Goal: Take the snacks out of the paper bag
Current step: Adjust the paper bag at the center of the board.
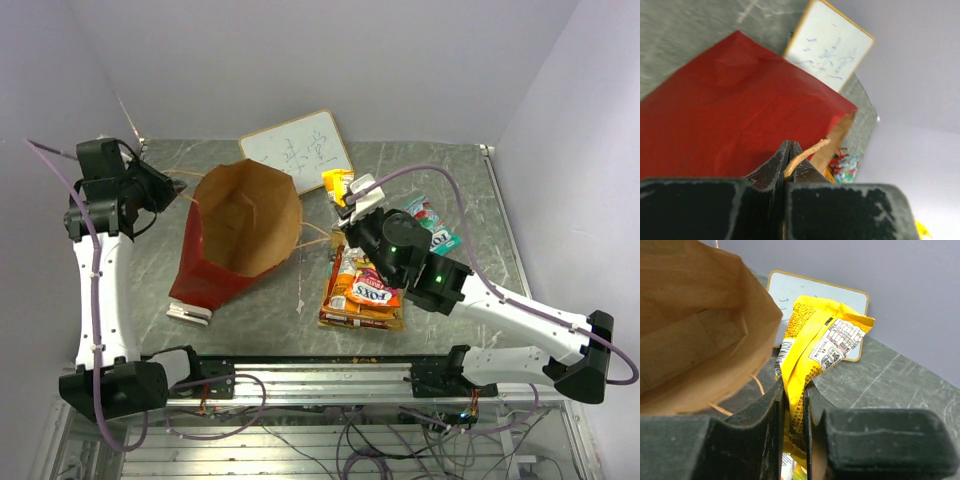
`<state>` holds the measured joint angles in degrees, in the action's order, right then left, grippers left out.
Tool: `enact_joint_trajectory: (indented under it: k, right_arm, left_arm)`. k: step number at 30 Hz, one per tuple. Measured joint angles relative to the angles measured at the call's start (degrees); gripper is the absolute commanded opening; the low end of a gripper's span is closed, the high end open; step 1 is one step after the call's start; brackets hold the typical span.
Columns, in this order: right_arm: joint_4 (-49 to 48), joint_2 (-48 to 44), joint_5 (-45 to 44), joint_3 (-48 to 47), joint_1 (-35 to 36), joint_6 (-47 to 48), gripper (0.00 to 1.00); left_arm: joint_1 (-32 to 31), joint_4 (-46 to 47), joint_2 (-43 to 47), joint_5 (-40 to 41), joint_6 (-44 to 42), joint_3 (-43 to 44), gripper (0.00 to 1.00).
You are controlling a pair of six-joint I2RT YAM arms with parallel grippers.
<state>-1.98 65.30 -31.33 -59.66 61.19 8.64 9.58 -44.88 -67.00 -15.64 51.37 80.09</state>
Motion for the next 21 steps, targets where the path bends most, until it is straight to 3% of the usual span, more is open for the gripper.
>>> enact_joint_trajectory:
  k: [7,13,21]
  right_arm:
    - [1.73,-1.66,0.13,0.02,-1.64,-1.22,0.0]
    - [6.67,-1.75,0.55,0.26,-4.17,-4.83,0.0]
    - [14.4,-3.56,3.69,4.85,-12.85,-11.61,0.0]
  left_arm:
    - [9.53,-5.77,0.02,2.89,-4.57,-0.83,0.07]
    - [10.19,-11.69,0.74,12.26,-7.28,0.81,0.07]
    - [10.25,-16.68,2.89,24.76,-7.85,0.68,0.08]
